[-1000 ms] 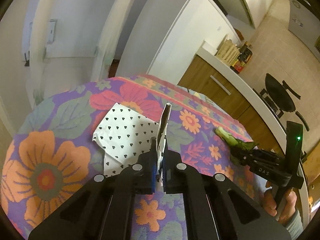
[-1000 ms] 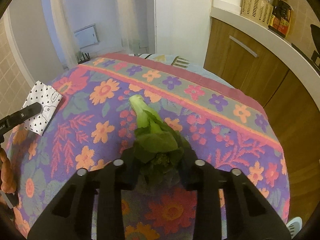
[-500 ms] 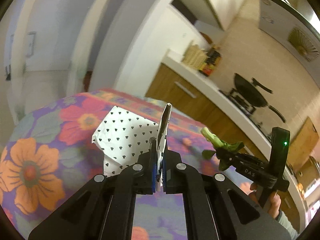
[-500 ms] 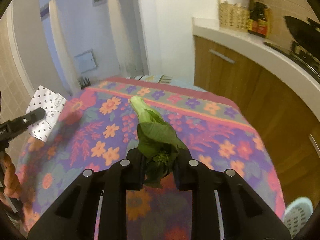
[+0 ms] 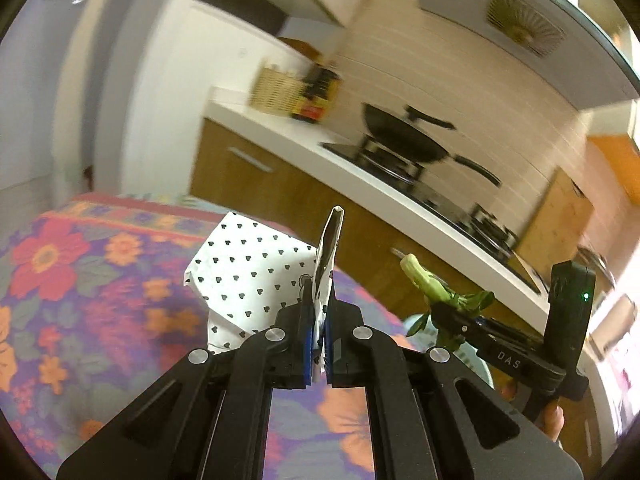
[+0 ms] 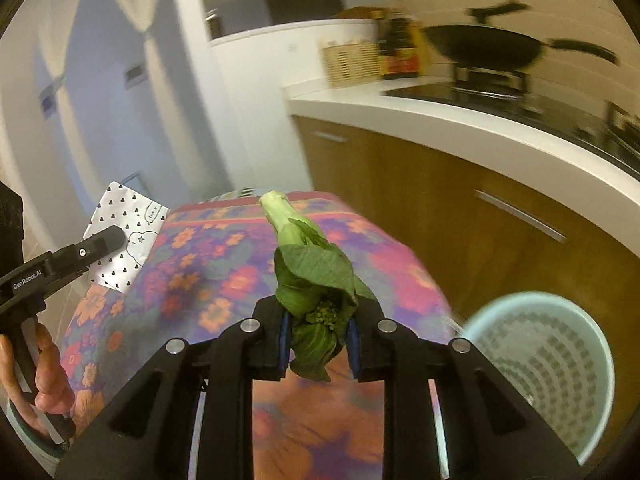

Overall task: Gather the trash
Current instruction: 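Carry the greens and paper over the wastebasket and open both grippers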

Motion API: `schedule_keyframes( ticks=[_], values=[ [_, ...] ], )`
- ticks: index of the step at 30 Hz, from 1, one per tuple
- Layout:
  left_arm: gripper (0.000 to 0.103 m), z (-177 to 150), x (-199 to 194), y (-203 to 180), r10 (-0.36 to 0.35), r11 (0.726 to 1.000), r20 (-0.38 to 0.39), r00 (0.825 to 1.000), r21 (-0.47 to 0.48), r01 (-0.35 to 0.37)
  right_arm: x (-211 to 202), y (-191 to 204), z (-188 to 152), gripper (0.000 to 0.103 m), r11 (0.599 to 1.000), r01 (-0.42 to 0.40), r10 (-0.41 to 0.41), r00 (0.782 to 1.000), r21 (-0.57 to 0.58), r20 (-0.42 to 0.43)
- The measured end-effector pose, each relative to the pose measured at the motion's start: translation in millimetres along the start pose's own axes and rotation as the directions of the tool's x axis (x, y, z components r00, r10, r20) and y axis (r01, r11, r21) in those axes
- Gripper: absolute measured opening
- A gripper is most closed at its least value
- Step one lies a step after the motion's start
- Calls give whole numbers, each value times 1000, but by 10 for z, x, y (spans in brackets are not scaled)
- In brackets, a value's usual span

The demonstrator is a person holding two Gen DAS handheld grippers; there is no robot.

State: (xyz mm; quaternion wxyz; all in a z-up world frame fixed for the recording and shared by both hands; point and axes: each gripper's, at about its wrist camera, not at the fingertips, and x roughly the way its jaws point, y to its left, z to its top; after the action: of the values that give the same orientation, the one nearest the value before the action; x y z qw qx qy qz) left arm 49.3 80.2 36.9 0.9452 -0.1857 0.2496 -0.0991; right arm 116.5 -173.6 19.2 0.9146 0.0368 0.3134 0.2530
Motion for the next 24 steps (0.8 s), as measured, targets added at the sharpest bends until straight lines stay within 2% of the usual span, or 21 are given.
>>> schedule_keyframes(
  ticks=[6, 12, 19, 24],
  values=[
    [2, -50, 237, -555, -68, 994, -47, 997, 79, 71, -476, -625, -164, 19, 989, 103, -105, 994, 105, 20],
    [2, -150, 531, -1137, -125, 977, -110, 986, 157, 141, -802, -1256, -388, 19, 957, 201, -204, 979, 210, -11],
    [2, -278, 925, -1676, -161, 953, -201, 966, 223, 205, -898, -1865, -673, 19, 899, 260, -245, 966, 353, -87],
    [2, -386, 1192, -1949, -176, 939, -256, 950, 247, 240, -926, -1991, -757, 20, 880, 277, -257, 961, 387, -104]
  ],
)
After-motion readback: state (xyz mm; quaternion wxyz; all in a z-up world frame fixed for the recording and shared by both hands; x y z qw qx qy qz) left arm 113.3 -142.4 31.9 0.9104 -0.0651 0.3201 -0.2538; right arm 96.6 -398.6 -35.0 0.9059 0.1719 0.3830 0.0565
